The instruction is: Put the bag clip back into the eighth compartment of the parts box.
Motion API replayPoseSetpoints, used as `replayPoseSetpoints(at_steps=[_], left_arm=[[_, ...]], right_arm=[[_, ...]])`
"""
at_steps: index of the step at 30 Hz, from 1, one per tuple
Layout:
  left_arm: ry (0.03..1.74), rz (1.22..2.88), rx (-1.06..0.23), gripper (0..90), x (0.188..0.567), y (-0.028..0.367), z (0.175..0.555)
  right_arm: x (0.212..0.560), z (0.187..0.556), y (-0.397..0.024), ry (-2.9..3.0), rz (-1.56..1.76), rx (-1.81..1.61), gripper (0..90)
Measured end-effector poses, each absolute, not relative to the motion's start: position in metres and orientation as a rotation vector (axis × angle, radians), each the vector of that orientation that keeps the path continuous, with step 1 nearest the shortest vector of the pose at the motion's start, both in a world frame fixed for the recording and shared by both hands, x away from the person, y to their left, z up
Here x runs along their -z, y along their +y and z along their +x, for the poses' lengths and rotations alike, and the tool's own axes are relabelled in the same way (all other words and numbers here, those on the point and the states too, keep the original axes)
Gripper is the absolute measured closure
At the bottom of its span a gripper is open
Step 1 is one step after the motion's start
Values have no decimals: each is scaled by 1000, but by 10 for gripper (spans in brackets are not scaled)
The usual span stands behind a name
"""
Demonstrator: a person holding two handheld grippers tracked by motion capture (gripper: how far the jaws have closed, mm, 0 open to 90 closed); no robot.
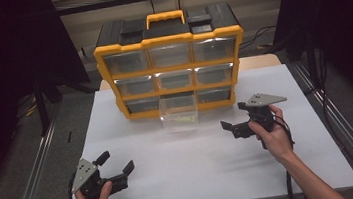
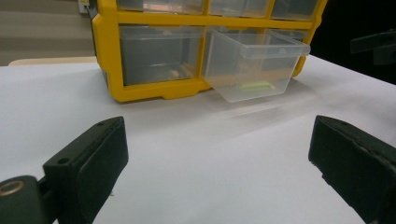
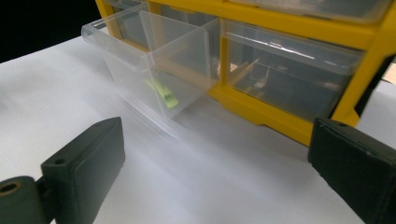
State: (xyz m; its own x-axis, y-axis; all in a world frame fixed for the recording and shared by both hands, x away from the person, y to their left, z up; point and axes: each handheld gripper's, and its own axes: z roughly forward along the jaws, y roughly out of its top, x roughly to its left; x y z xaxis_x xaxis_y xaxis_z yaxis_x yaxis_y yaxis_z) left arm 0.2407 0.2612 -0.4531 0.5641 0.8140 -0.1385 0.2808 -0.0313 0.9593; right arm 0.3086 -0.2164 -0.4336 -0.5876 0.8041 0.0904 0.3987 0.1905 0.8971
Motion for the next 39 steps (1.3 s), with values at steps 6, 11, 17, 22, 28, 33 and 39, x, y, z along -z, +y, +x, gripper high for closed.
replayPoseSetpoints(at_steps=[6, 11, 17, 22, 28, 33, 39], left_arm=[[938, 1596, -557, 49, 452, 262, 241], [943, 1603, -564, 49, 454, 262, 241], [961, 1591, -543, 48, 456, 263, 243], [963, 1588, -529, 42, 456, 264, 244], [961, 1577, -542, 37, 454, 262, 242], [970, 1576, -541, 37, 455, 262, 243], [976, 1569, -537, 37, 455, 262, 243]], right_arm=[[440, 295, -226, 2024, 1154, -1375, 32], [443, 286, -233, 2002, 1152, -1368, 36], [445, 276, -242, 1954, 1182, -1377, 39], [447, 265, -250, 1917, 1219, -1371, 47], [451, 248, -263, 1865, 1219, -1382, 49], [455, 235, -271, 1857, 1260, -1385, 41], [460, 231, -272, 1893, 1255, -1379, 30]])
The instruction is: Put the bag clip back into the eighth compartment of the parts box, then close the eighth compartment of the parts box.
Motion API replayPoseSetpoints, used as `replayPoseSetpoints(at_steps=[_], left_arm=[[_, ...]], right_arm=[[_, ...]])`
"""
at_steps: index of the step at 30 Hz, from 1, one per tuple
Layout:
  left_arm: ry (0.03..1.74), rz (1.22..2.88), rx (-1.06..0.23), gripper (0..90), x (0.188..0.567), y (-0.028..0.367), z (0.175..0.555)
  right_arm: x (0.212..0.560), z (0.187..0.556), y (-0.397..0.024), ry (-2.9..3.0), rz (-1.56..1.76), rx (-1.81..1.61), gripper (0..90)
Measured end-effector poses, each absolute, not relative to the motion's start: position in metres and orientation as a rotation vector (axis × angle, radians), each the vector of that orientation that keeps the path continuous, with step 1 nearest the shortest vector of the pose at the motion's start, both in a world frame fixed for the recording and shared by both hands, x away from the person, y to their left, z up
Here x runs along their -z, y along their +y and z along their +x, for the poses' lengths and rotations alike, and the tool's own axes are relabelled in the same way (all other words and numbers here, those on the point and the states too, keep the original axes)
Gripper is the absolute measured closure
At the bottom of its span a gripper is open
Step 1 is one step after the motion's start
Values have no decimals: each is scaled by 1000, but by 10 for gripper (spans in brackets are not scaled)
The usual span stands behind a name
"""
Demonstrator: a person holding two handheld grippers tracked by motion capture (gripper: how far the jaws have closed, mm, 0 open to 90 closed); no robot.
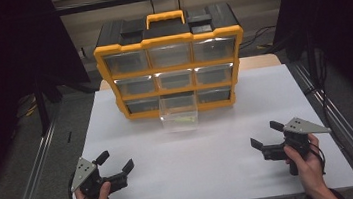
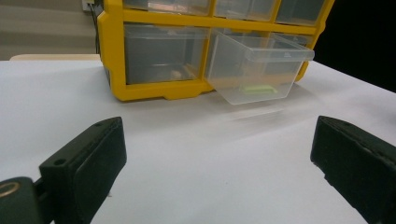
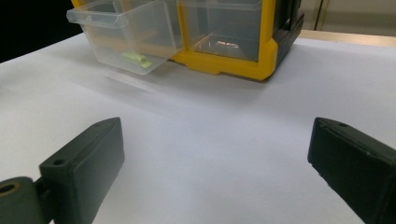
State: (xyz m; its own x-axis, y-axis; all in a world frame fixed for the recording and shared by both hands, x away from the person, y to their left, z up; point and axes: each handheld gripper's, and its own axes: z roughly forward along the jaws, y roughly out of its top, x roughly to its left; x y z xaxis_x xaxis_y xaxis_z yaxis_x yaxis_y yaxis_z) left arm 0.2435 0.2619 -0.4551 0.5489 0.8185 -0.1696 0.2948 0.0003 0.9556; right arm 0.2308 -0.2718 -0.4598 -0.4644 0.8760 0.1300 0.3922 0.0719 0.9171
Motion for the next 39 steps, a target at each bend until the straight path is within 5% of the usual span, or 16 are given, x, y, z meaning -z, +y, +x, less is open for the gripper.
replayPoseSetpoints(at_steps=[39], left_arm=[[948, 1597, -528, 37, 454, 258, 246]], right_arm=[[463, 248, -231, 2038, 1114, -1569, 6]])
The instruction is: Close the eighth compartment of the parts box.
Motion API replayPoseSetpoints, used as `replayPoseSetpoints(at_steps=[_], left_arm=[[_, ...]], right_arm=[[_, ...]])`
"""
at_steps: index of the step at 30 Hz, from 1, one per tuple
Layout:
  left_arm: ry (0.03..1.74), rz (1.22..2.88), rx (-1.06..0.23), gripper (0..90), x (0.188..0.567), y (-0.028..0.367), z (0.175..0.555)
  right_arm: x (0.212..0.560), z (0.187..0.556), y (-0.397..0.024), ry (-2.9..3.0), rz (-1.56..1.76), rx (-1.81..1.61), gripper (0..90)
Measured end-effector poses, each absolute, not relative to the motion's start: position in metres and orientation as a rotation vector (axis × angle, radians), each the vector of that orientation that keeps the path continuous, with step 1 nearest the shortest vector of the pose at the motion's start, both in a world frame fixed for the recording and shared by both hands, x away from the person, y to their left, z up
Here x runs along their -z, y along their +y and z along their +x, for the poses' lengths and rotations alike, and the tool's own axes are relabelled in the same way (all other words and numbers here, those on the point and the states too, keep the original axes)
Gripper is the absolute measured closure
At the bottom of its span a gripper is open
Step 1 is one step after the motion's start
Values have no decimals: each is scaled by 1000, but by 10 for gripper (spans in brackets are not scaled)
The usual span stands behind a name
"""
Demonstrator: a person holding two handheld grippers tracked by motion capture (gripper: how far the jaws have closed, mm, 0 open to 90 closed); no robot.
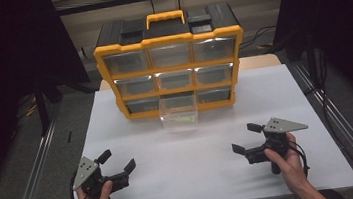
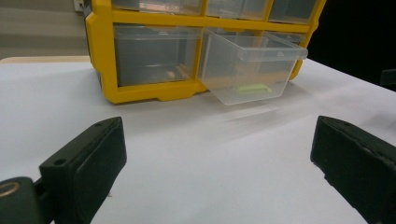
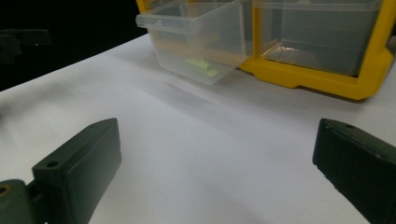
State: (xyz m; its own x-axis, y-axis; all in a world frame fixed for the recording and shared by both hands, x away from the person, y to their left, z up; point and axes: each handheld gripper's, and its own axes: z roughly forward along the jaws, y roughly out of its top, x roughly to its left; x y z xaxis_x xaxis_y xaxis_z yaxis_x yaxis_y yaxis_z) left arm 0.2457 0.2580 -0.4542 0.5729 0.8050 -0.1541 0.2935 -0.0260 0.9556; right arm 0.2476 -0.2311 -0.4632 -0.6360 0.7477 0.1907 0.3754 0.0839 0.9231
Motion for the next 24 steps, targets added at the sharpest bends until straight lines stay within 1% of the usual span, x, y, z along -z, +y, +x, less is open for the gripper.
replayPoseSetpoints(at_steps=[2, 3, 8, 12, 24], left_arm=[[942, 1607, -532, 37, 454, 258, 246], [951, 1584, -528, 37, 454, 255, 247], [937, 1618, -531, 37, 455, 257, 248], [943, 1600, -528, 37, 454, 256, 247], [954, 1584, -534, 38, 453, 258, 248]], right_arm=[[463, 247, -228, 2057, 1096, -1584, 6], [463, 247, -226, 2064, 1083, -1584, 6], [463, 248, -217, 2109, 1049, -1592, 7], [462, 250, -209, 2131, 1021, -1597, 14], [459, 253, -192, 2187, 988, -1598, 70]])
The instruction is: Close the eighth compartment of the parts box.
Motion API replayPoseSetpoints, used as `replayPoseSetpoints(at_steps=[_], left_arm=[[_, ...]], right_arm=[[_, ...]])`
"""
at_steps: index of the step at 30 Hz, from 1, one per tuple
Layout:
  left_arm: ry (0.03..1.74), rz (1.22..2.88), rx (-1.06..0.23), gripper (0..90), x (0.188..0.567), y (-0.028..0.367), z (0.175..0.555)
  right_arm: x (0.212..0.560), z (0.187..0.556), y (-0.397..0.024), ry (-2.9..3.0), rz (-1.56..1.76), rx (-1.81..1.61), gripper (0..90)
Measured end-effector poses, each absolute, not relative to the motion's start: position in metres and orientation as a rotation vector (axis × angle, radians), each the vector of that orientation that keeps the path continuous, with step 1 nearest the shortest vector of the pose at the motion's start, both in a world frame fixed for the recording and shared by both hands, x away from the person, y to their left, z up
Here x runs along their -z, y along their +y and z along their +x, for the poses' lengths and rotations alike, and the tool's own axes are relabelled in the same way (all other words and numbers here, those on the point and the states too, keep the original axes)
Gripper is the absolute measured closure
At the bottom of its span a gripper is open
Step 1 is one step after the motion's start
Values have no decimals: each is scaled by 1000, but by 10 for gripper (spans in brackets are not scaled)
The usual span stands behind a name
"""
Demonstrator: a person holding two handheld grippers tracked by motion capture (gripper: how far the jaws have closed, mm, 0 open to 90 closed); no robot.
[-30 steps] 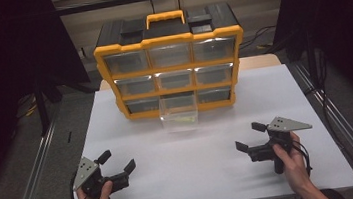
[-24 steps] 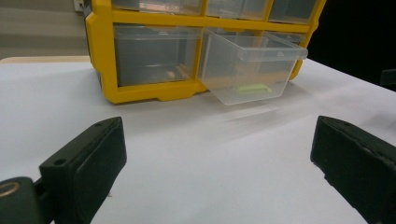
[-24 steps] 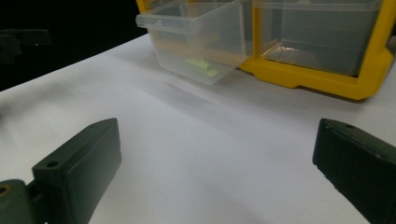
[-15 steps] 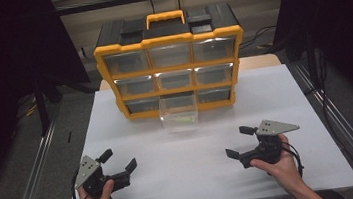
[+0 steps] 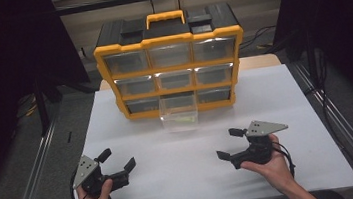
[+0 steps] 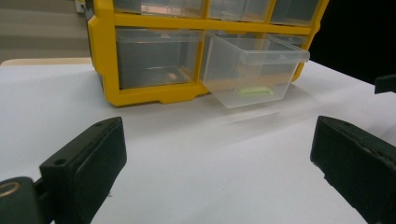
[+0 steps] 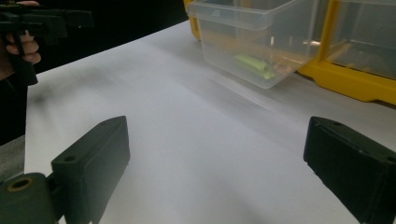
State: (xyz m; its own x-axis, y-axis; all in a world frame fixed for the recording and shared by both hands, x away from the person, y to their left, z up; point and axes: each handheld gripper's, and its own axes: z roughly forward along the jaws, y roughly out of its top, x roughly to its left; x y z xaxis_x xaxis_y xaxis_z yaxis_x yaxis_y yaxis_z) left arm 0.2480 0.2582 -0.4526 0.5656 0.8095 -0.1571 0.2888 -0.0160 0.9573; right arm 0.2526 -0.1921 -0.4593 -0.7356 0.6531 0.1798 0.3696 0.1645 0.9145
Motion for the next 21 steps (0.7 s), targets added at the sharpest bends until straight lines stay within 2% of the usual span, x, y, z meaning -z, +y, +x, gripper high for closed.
replayPoseSetpoints(at_steps=[12, 15, 21], left_arm=[[935, 1602, -527, 40, 452, 256, 247], [930, 1608, -530, 40, 451, 256, 246], [923, 1616, -532, 41, 451, 255, 245]], right_arm=[[453, 259, -166, 2241, 913, -1650, 118], [453, 261, -159, 2258, 858, -1645, 164], [452, 268, -145, 2267, 828, -1652, 163]])
